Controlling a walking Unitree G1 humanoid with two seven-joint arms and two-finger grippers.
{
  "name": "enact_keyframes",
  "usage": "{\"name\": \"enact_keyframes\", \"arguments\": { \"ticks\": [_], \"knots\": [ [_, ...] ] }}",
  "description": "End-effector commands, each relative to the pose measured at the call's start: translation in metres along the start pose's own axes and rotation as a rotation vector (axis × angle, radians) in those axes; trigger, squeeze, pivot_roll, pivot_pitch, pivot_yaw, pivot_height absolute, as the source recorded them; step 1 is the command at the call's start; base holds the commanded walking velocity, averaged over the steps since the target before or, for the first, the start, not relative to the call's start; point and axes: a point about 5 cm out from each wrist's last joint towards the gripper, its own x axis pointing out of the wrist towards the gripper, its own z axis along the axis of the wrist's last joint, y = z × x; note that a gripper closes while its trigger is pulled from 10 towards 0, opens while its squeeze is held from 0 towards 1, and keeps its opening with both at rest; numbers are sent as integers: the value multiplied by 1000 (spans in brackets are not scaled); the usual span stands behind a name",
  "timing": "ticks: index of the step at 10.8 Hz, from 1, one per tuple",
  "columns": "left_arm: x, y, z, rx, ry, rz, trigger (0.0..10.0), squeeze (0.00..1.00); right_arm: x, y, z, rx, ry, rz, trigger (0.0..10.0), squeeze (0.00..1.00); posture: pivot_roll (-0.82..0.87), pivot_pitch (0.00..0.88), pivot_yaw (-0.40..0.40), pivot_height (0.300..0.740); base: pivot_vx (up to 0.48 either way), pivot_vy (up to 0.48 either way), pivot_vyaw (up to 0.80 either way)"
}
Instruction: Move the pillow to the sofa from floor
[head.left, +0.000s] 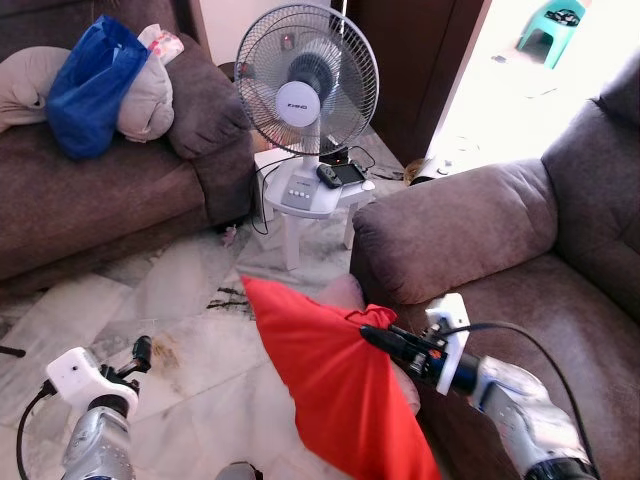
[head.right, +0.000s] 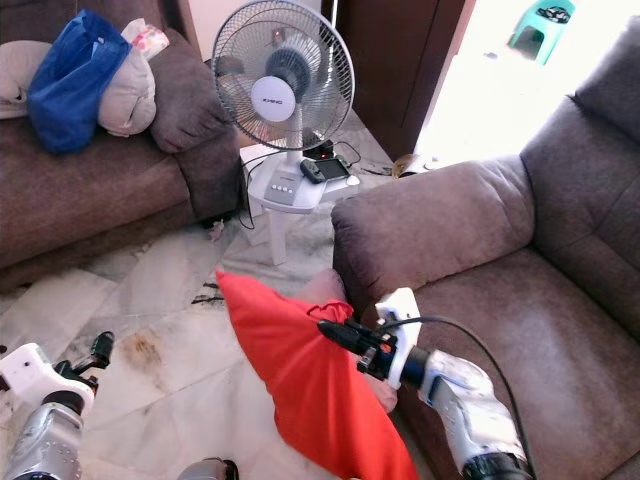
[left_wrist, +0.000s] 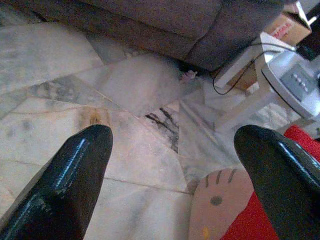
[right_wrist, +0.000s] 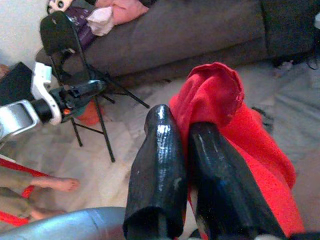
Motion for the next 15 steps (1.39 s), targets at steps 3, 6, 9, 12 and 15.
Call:
{"name": "enact_keyframes", "arguments": {
  "ticks": [3, 6, 9, 12, 15],
  "knots": [
    [2, 4, 8, -5, -31, 0, 10000, 0, -8, 19, 31, -47, -141, 159, 10000, 0, 107, 88, -85, 740, 0, 0, 0],
    [5, -13, 9, -34, -54, -77, 10000, 0, -13, 30, 46, -18, -232, 228, 10000, 0, 103, 89, -87, 740, 0, 0, 0],
    [12, -35, 10, -204, -55, -212, 10000, 0, -17, 39, 57, -22, -257, 282, 10000, 0, 95, 89, -91, 740, 0, 0, 0],
    [10, -56, -4, -268, 45, -377, 10000, 0, -15, 40, 57, -13, -258, 276, 10000, 0, 95, 91, -90, 740, 0, 0, 0],
    [3, -64, -15, -276, 102, -442, 10000, 0, -16, 39, 59, -16, -251, 265, 10000, 0, 87, 90, -88, 740, 0, 0, 0]
  ]
}}
